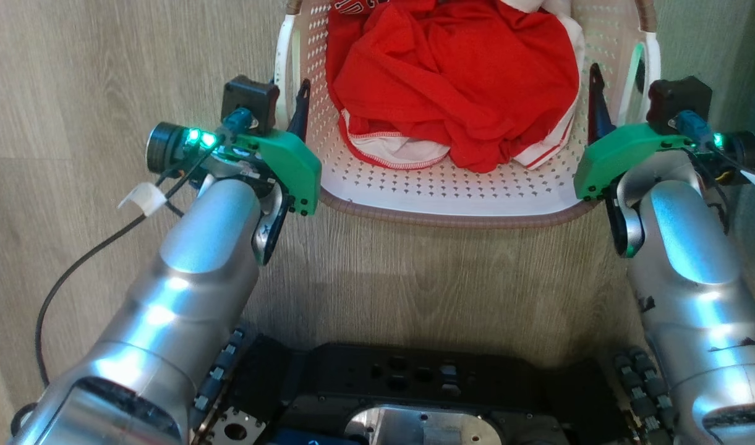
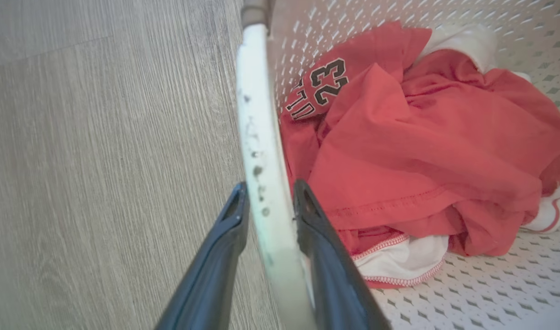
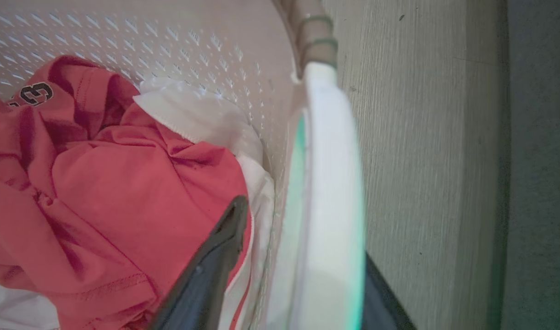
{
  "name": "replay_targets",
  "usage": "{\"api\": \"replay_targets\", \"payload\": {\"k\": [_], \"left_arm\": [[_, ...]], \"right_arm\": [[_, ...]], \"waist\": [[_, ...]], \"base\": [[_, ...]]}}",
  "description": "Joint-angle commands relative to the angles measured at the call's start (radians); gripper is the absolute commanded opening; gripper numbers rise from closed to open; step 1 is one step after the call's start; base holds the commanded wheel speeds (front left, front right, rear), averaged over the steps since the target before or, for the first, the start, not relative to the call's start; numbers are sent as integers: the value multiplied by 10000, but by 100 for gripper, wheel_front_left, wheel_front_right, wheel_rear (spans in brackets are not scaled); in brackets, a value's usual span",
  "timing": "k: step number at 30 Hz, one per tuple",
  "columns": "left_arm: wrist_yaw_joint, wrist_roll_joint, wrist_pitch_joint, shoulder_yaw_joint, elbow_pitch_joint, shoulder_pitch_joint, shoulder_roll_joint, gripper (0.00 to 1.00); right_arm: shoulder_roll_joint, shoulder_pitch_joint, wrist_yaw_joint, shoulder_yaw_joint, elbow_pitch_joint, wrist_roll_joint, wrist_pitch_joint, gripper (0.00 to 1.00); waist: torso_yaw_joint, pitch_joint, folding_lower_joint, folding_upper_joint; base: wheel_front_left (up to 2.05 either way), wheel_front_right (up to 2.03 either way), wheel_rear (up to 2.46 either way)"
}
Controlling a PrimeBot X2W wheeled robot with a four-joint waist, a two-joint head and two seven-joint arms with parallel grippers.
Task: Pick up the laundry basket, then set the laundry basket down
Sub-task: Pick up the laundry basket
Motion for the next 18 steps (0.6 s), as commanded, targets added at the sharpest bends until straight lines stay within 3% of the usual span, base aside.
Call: {"api": "replay_targets", "payload": {"k": [1,2,4,6,18], "left_arm": [[82,-78,-65,84,-37,150,231,47],[92,-128,-65,27,-19,130,231,44],[108,-241,-65,-78,30,86,231,32],[136,-354,-65,-177,84,40,231,3],[244,-867,-65,-645,290,48,231,0]], "right_arm": [[172,392,-15,258,-18,50,-122,64],[172,356,-15,270,75,71,-122,49],[172,265,-15,284,266,92,-122,33],[172,171,-15,286,430,104,-122,0],[172,-67,-15,395,1178,222,-122,0]], "waist": [[7,17,0,0],[11,36,0,0],[21,75,0,0],[35,105,0,0],[43,-149,0,0]], "base": [[0,0,0],[0,0,0],[0,0,0],[0,0,0],[0,0,0]]}}
